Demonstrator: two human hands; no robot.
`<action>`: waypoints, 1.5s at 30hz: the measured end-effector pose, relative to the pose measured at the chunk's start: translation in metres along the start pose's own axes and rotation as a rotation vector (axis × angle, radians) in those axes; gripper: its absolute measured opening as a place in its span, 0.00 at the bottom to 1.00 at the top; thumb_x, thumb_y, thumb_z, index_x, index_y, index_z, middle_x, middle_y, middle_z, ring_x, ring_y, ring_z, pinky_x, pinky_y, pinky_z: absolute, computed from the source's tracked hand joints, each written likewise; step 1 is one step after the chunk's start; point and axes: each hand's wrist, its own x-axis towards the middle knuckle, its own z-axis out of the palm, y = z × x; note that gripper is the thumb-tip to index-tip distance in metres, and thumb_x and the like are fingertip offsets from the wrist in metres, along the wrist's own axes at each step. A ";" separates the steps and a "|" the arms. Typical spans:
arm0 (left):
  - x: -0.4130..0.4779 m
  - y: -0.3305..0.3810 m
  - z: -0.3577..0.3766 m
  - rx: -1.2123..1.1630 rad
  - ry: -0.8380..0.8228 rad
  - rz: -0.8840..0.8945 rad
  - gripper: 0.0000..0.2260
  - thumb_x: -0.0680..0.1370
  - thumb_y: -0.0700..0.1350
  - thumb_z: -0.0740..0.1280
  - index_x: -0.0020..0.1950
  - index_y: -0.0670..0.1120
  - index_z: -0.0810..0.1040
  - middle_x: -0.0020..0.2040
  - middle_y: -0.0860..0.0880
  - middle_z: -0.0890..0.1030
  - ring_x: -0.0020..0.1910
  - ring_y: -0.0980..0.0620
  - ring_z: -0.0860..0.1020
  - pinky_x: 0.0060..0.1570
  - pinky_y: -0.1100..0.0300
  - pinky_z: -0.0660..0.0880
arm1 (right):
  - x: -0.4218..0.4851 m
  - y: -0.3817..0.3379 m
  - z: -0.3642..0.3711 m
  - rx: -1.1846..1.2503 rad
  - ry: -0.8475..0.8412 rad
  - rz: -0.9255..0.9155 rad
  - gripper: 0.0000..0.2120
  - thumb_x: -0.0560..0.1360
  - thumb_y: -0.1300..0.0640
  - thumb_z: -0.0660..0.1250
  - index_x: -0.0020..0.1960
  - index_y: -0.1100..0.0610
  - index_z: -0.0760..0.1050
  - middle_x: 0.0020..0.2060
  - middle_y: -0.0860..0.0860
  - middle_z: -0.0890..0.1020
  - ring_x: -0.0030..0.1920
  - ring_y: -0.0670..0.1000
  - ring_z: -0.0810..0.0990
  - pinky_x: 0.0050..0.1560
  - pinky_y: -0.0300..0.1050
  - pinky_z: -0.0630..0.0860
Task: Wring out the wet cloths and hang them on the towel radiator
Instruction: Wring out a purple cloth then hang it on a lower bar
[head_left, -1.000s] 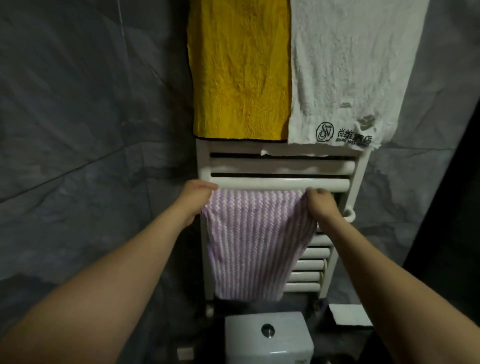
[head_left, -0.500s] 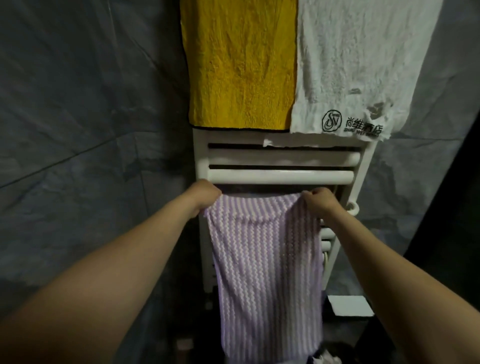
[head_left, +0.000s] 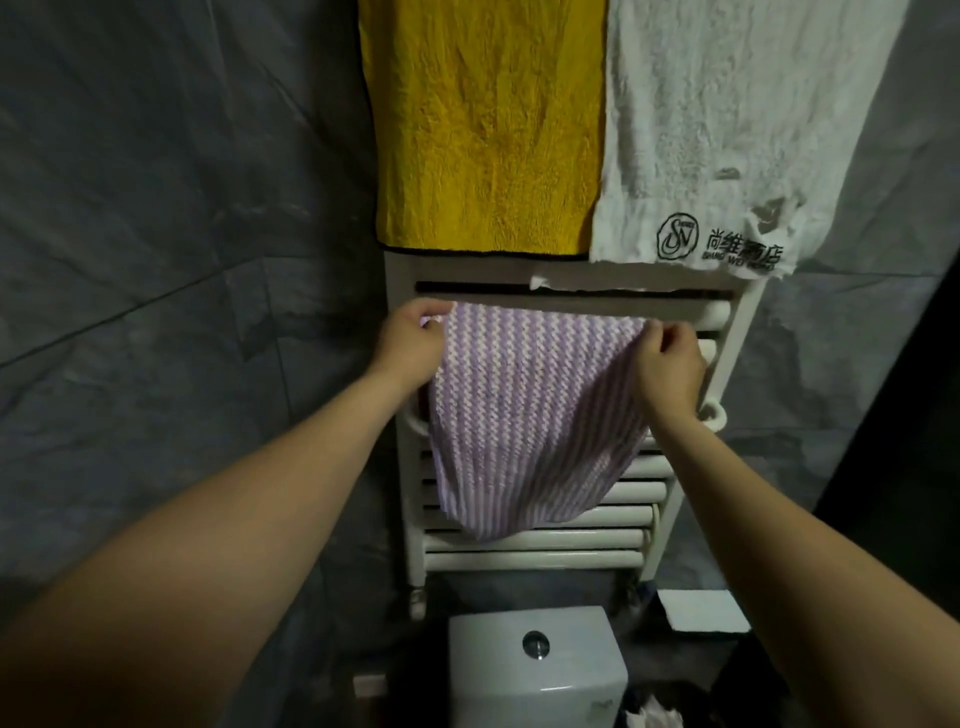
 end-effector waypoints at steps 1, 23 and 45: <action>0.000 -0.004 0.002 0.044 -0.055 -0.020 0.13 0.80 0.37 0.60 0.59 0.45 0.81 0.56 0.48 0.81 0.55 0.52 0.78 0.55 0.62 0.72 | 0.003 0.003 0.002 -0.072 -0.066 0.025 0.14 0.81 0.50 0.58 0.48 0.60 0.75 0.38 0.53 0.79 0.42 0.56 0.78 0.43 0.46 0.69; 0.007 -0.052 0.075 1.330 -0.646 0.241 0.20 0.84 0.52 0.51 0.65 0.48 0.78 0.67 0.45 0.78 0.64 0.42 0.76 0.62 0.45 0.70 | 0.008 0.063 0.044 -1.082 -0.633 0.093 0.26 0.77 0.42 0.52 0.65 0.54 0.76 0.67 0.56 0.77 0.66 0.59 0.76 0.67 0.55 0.67; 0.006 -0.088 0.055 0.628 -0.480 -0.022 0.21 0.80 0.60 0.63 0.42 0.45 0.82 0.42 0.44 0.84 0.48 0.43 0.82 0.48 0.54 0.77 | 0.044 0.086 0.041 -0.519 -0.656 0.115 0.25 0.75 0.37 0.55 0.42 0.55 0.81 0.49 0.56 0.84 0.49 0.57 0.81 0.55 0.50 0.76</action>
